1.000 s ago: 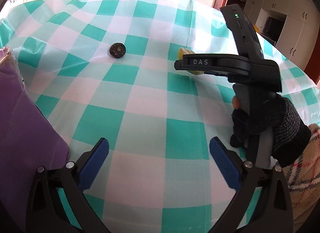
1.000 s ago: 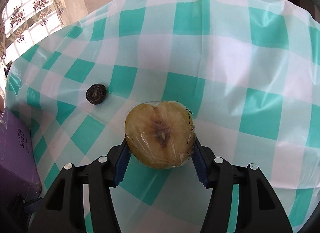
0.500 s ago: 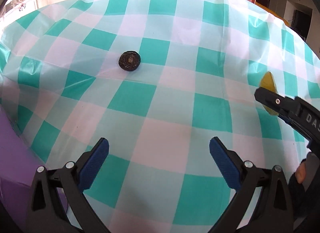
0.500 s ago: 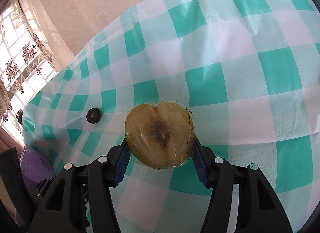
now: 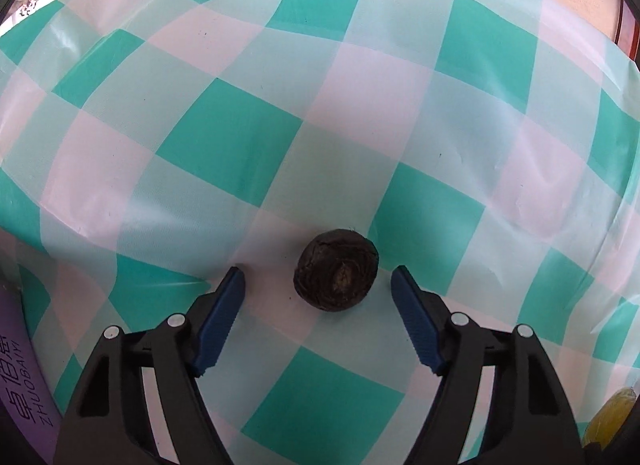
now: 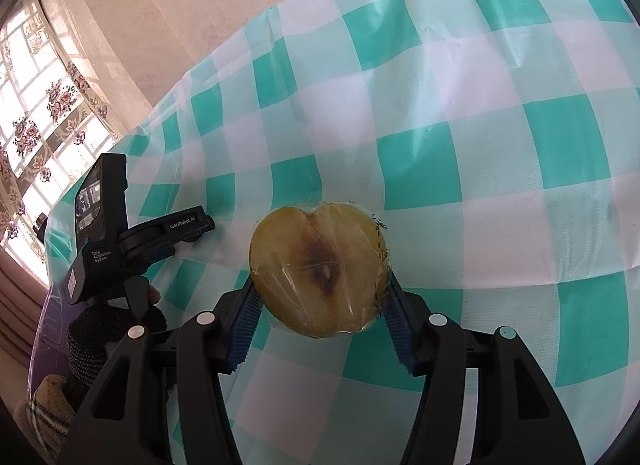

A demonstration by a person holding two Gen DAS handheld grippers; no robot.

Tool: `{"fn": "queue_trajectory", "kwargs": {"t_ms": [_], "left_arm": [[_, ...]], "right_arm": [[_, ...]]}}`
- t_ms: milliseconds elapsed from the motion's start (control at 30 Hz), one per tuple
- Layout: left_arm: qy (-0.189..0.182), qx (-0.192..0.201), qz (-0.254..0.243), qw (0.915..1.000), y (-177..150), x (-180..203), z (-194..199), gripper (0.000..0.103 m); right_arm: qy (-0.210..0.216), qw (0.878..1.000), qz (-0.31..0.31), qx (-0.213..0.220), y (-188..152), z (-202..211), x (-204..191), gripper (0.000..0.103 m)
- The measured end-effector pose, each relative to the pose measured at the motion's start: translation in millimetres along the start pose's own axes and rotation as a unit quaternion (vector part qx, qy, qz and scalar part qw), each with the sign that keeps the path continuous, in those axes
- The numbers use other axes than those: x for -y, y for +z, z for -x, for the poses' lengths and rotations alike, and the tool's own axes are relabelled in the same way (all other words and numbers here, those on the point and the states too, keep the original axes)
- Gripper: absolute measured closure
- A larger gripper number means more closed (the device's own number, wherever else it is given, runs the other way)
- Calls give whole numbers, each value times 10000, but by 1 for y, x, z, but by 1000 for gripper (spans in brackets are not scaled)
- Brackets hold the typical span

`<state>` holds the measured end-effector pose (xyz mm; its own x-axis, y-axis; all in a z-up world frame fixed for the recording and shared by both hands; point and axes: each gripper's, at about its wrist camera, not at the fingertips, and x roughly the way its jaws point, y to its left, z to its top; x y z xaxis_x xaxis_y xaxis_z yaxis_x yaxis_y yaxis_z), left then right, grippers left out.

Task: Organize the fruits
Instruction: 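Grasp the small dark round fruit with the left gripper, then carry the dark fruit into the purple box while the right gripper carries the halved fruit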

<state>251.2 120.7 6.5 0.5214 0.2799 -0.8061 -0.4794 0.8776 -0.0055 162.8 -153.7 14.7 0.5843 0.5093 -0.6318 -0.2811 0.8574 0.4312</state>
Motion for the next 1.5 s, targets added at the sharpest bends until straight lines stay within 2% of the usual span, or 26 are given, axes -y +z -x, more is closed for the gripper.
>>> {"fn": "queue_trajectory", "kwargs": {"t_ms": [33,67,100,133,267,333,567,767,933,1133,1267,1500], "left_arm": [[62,1,-55,10000,2,2,-2,34],[5,45,-122,9999,3,4,-1,44],[-19,98,-203,9997,2,7,0,59],[-56,152,-268,9995,1,10,2,66],[-147,307,82,9994,-9,0,17,67],[-362,297,205,9987,-22,-2,28,67],[-814,151,208,9963,-76,-2,68,67],[-1039,232,-56,9943,-114,-3,100,67],[-1288,264,-72,9913,-149,-31,120,67],[-1562,254,-105,9873,-183,-58,134,67],[-1724,342,-322,9839,-199,-69,149,67],[-2000,403,-482,9778,-226,-92,171,67]], "right_arm": [[9,10000,-3,4,0,0,0,46],[14,10000,-4,7,0,0,0,46],[9,10000,-7,3,0,-1,1,46],[10,10000,-13,1,0,-1,1,46],[22,10000,-10,4,0,-1,1,46],[26,10000,-15,-14,0,-1,1,46],[9,9999,-109,-29,3,-4,5,47],[-137,9991,-296,260,1,7,8,47],[-417,9983,-307,271,-6,12,5,47],[-428,9962,-689,324,-43,42,2,47],[-361,9942,-919,429,-73,68,-2,47],[-469,9942,-809,532,-123,107,-26,47]]}}
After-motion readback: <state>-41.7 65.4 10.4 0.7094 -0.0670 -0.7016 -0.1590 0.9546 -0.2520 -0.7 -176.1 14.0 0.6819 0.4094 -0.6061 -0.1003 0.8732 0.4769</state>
